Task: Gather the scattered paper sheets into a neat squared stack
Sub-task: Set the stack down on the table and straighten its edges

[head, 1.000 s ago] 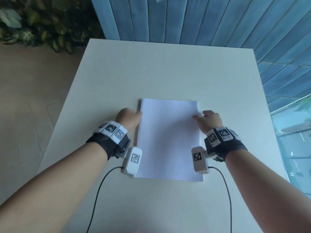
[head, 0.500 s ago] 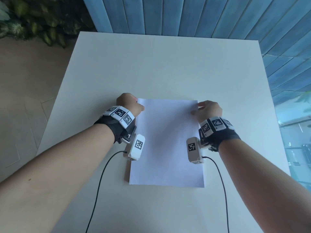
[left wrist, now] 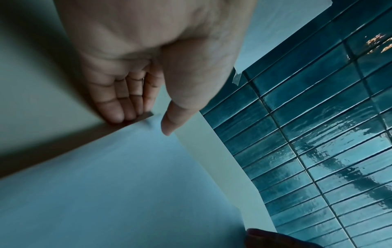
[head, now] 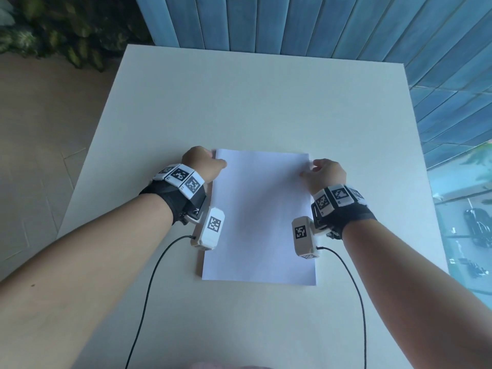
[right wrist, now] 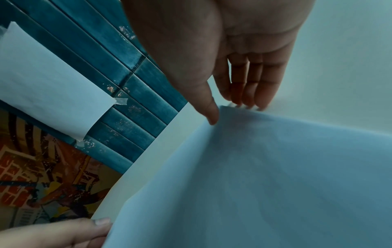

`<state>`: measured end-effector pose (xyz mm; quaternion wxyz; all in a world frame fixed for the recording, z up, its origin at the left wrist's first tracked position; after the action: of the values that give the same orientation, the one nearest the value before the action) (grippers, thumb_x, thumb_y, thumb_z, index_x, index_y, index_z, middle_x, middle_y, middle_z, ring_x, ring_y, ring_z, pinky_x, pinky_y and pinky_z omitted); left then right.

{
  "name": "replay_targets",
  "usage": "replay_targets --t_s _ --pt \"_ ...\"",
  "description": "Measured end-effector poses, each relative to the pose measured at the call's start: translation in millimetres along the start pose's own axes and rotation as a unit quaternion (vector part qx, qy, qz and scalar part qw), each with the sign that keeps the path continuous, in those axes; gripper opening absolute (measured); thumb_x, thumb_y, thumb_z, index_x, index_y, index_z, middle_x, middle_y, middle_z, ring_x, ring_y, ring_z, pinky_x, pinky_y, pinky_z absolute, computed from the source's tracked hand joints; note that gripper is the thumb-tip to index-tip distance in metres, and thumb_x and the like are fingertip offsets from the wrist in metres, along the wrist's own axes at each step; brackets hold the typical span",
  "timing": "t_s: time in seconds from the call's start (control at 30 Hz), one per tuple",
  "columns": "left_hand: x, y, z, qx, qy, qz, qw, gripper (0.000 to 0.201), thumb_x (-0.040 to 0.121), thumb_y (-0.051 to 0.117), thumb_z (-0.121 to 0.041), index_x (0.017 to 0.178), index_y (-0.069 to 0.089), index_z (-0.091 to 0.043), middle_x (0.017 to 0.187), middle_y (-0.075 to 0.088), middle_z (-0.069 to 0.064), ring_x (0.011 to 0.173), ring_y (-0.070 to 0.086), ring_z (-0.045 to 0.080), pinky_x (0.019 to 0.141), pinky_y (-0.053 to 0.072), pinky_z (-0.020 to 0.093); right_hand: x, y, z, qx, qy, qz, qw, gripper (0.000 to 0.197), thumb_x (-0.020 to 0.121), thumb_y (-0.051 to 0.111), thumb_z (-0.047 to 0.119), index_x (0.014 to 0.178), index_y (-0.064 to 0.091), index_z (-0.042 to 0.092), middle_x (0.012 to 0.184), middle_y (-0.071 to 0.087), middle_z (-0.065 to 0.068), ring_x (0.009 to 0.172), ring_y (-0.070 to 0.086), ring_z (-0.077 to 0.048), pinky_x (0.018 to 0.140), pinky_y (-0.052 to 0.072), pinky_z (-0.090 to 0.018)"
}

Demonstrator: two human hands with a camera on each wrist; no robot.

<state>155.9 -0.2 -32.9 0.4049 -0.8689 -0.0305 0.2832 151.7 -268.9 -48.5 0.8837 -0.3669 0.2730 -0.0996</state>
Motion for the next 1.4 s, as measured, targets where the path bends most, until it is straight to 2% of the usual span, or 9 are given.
replay_targets --t_s 0.1,0.23,0.43,0.53,0.73,0.83,0.97,1.13,1.4 --pt "-26 3 15 -0.022 -0.007 0.006 1.0 0.015 0.076 0.069 -0.029 0.075 0.057 -0.021 0.084 0.055 0.005 0.078 0.054 0.024 0.073 0.044 0.027 -20 0 -15 -0.012 -0.001 0.017 1.0 0.05 0.076 0.068 0.029 0.123 0.06 0.014 0.123 0.063 -0.009 0.107 0.063 -0.025 0.089 0.052 -0.032" --pt "-68 16 42 -0.068 -0.017 -0.003 0.998 0.046 0.077 0.073 -0.026 0.118 0.061 -0.009 0.113 0.067 0.006 0.105 0.063 0.025 0.092 0.05 0.032 -55 2 -42 -0.025 -0.016 0.024 0.999 0.05 0.077 0.069 0.028 0.123 0.059 0.013 0.119 0.062 -0.01 0.101 0.063 -0.025 0.084 0.048 -0.03" --pt "-99 25 52 -0.078 0.003 -0.022 0.997 0.032 0.081 0.068 -0.017 0.112 0.065 -0.01 0.093 0.065 0.001 0.091 0.06 0.024 0.083 0.045 0.026 -78 8 -60 -0.014 -0.022 0.015 1.0 0.036 0.084 0.06 0.025 0.12 0.061 0.019 0.116 0.063 -0.007 0.081 0.053 -0.017 0.07 0.039 -0.025" --pt "-102 23 47 -0.051 0.014 -0.016 0.998 0.008 0.081 0.067 -0.015 0.08 0.059 -0.018 0.072 0.054 -0.01 0.084 0.055 0.023 0.078 0.043 0.026 -76 7 -59 -0.009 -0.012 0.027 1.0 0.036 0.084 0.061 0.024 0.119 0.06 0.019 0.116 0.063 -0.007 0.081 0.055 -0.018 0.069 0.04 -0.026" --pt "-114 21 52 -0.055 0.015 -0.006 0.998 0.036 0.077 0.072 -0.022 0.059 0.04 -0.027 0.065 0.049 -0.008 0.079 0.053 0.024 0.082 0.05 0.034 -87 1 -60 -0.031 -0.025 0.045 0.998 0.049 0.077 0.069 0.029 0.123 0.059 0.016 0.121 0.061 -0.008 0.104 0.061 -0.024 0.074 0.039 -0.024" --pt "-129 27 69 -0.064 -0.005 0.014 0.998 0.03 0.074 0.075 -0.031 0.067 0.047 -0.026 0.076 0.054 0.001 0.078 0.052 0.021 0.086 0.05 0.037 -103 0 -73 -0.033 -0.026 0.049 0.998 0.051 0.076 0.07 0.032 0.124 0.059 0.015 0.12 0.062 -0.009 0.105 0.061 -0.024 0.076 0.039 -0.023" --pt "-154 38 93 -0.083 -0.02 0.015 0.996 0.046 0.07 0.08 -0.034 0.108 0.063 -0.014 0.1 0.066 0.002 0.095 0.065 0.023 0.092 0.052 0.037 -132 2 -93 -0.043 -0.046 0.04 0.997 0.051 0.078 0.069 0.028 0.125 0.059 0.013 0.117 0.061 -0.009 0.101 0.061 -0.023 0.076 0.039 -0.023" --pt "-172 42 93 -0.098 -0.008 0.0 0.995 0.032 0.068 0.081 -0.026 0.093 0.063 -0.017 0.098 0.072 0.009 0.093 0.068 0.028 0.088 0.054 0.041 -147 6 -96 -0.044 -0.062 0.034 0.997 0.056 0.078 0.069 0.027 0.129 0.053 0.011 0.121 0.055 -0.011 0.101 0.061 -0.025 0.083 0.041 -0.024" --pt "-180 42 106 -0.084 0.003 0.041 0.996 0.052 0.055 0.088 -0.022 0.101 0.063 -0.019 0.097 0.071 -0.002 0.09 0.068 0.017 0.085 0.054 0.032 -161 -3 -105 -0.045 -0.061 0.083 0.994 0.079 0.062 0.083 0.026 0.132 0.048 0.011 0.122 0.049 -0.007 0.1 0.059 -0.023 0.079 0.041 -0.022"
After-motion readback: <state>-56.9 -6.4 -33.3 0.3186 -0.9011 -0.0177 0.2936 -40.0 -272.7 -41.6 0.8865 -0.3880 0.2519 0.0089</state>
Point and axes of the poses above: each hand's wrist, its own x-axis towards the middle knuckle, its own y-axis out of the palm, z = x × y, the point moved 3 cm from there along x, towards the middle knuckle
